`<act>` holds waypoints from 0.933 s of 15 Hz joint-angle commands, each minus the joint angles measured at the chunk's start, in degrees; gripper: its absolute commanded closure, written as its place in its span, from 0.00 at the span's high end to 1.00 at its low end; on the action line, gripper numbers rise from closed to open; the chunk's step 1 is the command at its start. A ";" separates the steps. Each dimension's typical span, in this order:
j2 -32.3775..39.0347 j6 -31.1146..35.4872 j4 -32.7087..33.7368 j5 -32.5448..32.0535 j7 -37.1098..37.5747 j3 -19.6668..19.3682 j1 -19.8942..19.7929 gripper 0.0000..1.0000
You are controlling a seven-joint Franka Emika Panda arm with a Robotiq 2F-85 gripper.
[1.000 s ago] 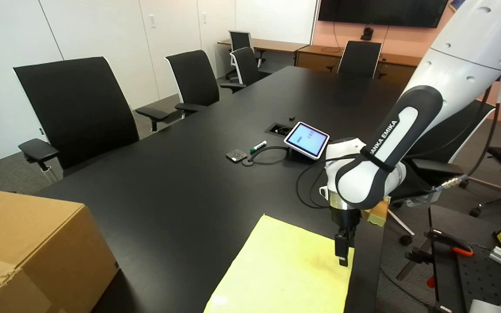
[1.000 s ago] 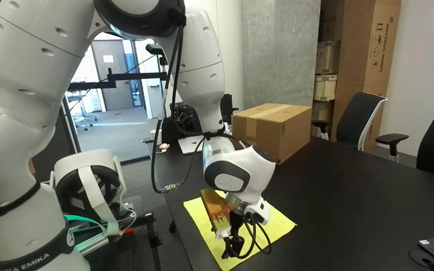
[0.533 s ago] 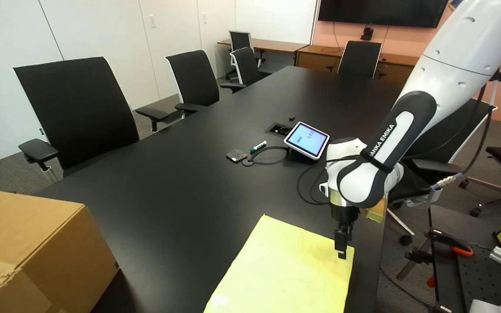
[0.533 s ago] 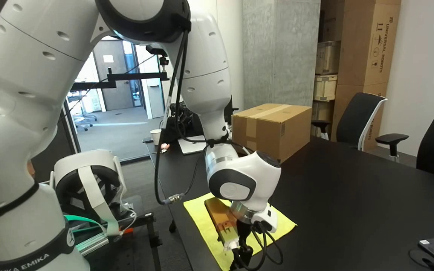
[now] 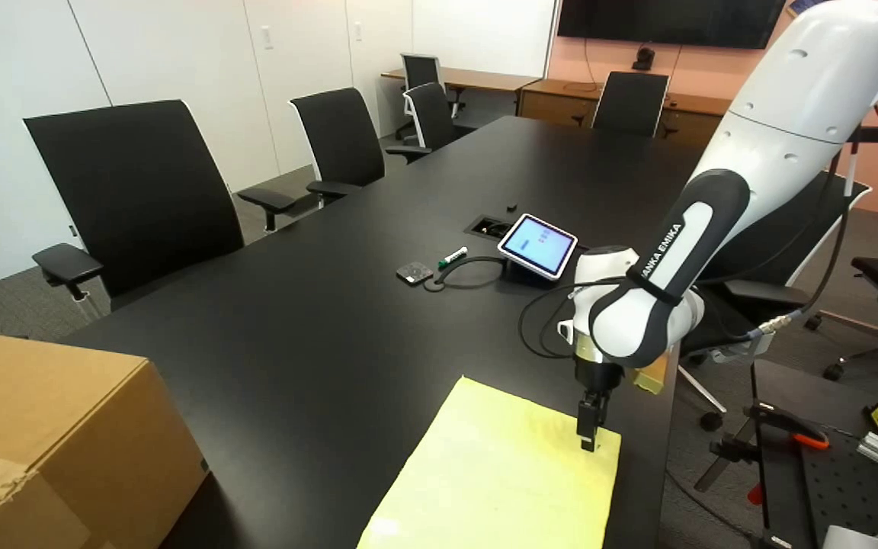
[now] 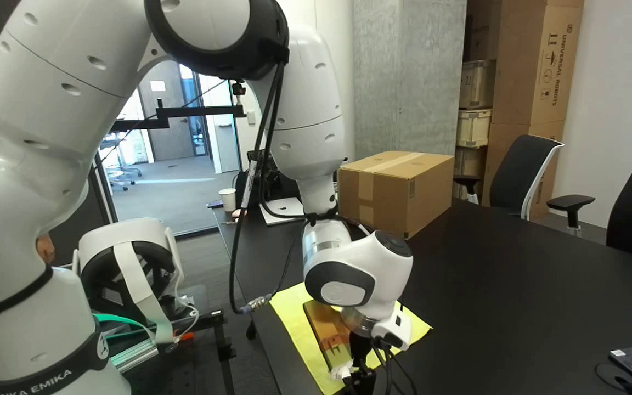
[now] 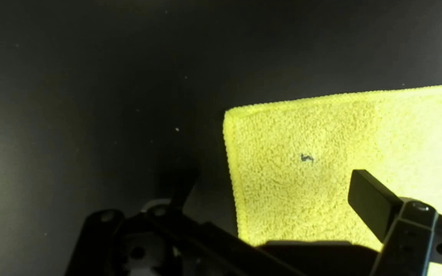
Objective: Fold the towel on the table
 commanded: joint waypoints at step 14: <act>1.25 -1.20 1.03 -2.16 -0.49 3.16 -0.43 1.00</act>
